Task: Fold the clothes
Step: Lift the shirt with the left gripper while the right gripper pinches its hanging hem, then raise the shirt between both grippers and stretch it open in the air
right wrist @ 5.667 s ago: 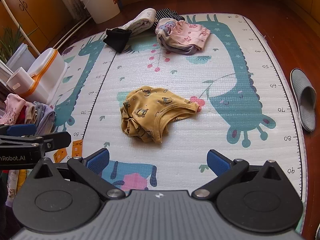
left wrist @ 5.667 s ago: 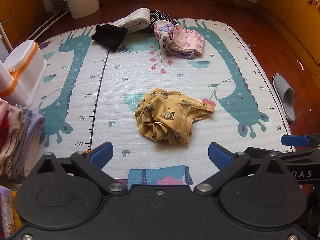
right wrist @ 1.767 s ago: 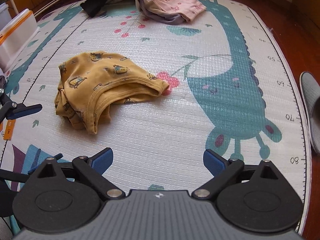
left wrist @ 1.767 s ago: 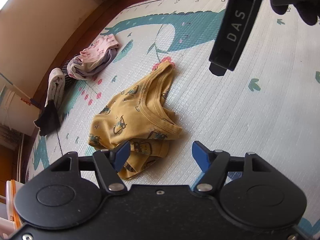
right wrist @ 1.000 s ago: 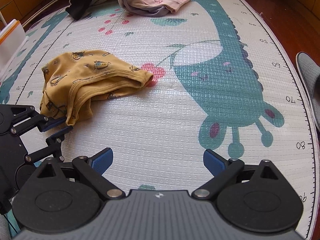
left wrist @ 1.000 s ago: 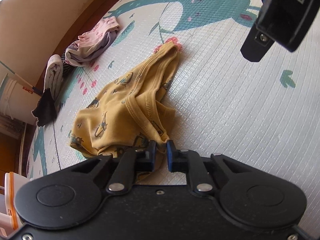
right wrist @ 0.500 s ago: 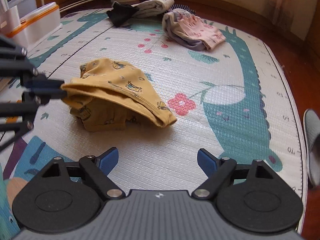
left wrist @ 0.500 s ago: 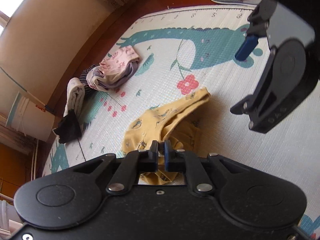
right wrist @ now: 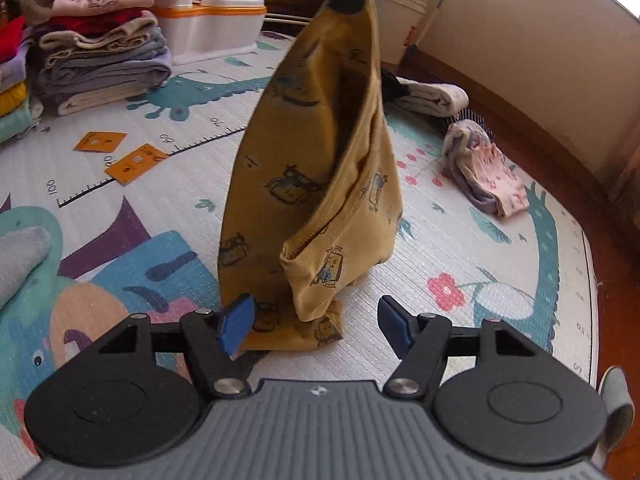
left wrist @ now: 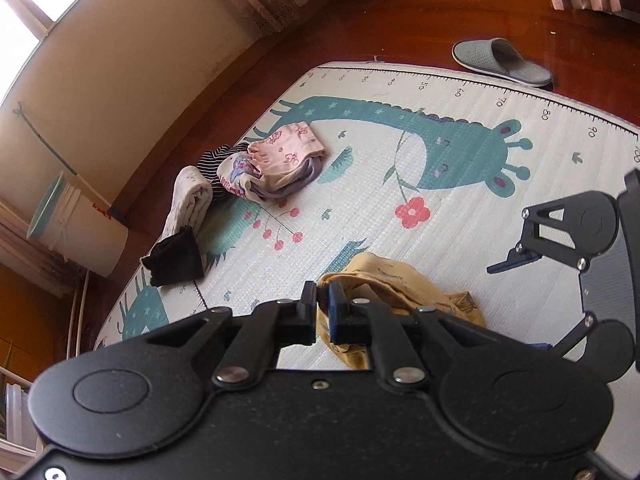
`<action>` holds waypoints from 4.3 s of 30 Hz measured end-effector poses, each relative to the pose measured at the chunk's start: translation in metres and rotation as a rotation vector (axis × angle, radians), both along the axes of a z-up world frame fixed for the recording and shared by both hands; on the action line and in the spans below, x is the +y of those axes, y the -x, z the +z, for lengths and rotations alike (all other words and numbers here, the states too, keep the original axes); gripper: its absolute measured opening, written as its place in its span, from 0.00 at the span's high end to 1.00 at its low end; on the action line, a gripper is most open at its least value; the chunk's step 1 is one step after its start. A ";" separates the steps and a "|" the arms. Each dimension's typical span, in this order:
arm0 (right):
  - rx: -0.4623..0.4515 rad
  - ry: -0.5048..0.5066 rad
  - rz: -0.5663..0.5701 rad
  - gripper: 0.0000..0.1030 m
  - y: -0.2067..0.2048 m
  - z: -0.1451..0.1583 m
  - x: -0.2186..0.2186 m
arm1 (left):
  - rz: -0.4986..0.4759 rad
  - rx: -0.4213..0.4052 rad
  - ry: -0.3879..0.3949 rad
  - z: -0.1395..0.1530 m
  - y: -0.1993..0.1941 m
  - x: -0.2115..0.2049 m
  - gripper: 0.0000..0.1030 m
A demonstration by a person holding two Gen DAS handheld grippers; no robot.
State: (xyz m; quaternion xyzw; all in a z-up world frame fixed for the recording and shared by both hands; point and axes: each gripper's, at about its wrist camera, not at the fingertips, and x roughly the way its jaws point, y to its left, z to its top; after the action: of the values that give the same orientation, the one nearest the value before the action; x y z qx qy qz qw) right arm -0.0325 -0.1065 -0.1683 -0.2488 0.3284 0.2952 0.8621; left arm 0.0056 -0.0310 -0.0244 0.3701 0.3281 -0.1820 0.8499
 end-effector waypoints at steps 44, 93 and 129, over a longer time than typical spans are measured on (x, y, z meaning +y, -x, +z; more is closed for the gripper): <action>0.093 -0.156 -0.145 0.56 0.011 0.008 0.067 | 0.071 0.073 0.265 0.027 0.032 0.044 0.97; -0.109 -0.466 -0.140 0.95 0.034 0.267 -0.127 | -0.206 -0.068 0.222 0.128 0.098 0.062 0.97; 0.248 -0.111 -0.256 0.95 -0.292 0.047 -0.045 | -0.053 0.277 -0.143 -0.102 -0.216 0.044 0.97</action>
State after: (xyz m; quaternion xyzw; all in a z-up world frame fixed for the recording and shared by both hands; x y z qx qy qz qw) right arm 0.2591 -0.1514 -0.1214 -0.1186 0.4445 0.2291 0.8578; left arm 0.2216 0.0135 -0.1262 0.4095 0.4445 -0.2300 0.7628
